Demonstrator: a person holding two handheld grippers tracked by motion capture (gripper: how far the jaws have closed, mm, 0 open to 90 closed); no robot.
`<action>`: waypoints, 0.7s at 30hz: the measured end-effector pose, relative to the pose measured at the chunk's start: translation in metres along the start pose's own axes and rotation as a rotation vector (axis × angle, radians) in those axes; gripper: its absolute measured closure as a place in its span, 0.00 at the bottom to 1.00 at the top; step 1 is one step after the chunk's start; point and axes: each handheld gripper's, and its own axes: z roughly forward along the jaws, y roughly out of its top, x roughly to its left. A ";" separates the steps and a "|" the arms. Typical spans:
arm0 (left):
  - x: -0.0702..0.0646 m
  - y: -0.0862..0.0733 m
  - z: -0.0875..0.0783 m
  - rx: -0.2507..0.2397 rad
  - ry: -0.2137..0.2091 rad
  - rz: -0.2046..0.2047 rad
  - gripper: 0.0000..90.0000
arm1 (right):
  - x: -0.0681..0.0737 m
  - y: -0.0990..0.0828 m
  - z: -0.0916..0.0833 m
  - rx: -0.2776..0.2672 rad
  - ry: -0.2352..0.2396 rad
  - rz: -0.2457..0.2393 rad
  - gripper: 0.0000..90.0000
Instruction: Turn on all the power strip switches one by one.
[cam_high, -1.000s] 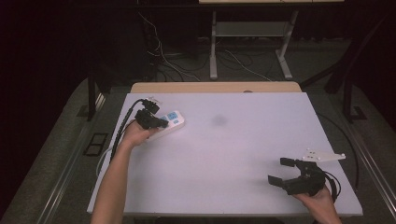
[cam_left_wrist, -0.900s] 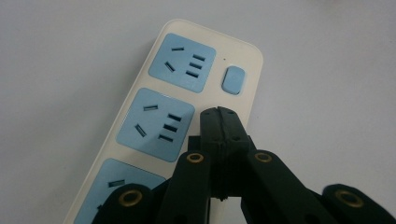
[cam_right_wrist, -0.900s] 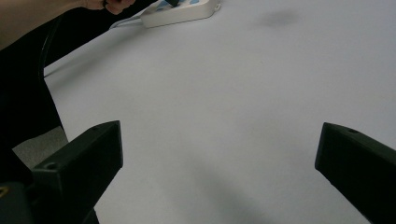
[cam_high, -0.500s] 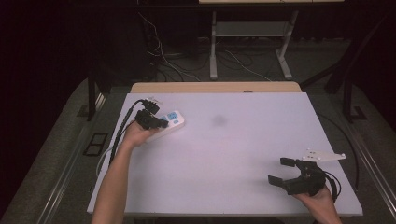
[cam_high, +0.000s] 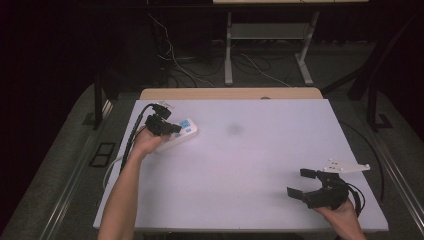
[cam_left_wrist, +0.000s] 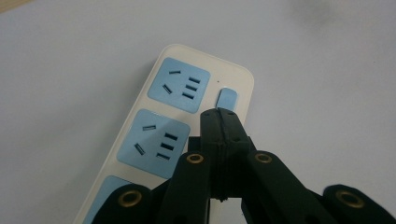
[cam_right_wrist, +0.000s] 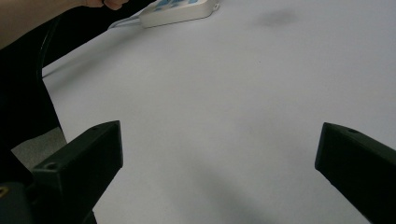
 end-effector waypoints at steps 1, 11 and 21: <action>-0.001 0.002 -0.002 0.005 0.003 0.009 1.00 | 0.000 0.000 0.000 0.000 0.000 0.000 0.01; -0.002 0.017 -0.002 -0.003 -0.001 0.023 1.00 | 0.000 0.000 0.000 -0.002 -0.001 0.002 0.01; -0.002 0.020 0.011 0.009 0.007 0.026 1.00 | 0.000 0.000 0.000 -0.004 -0.002 0.002 0.01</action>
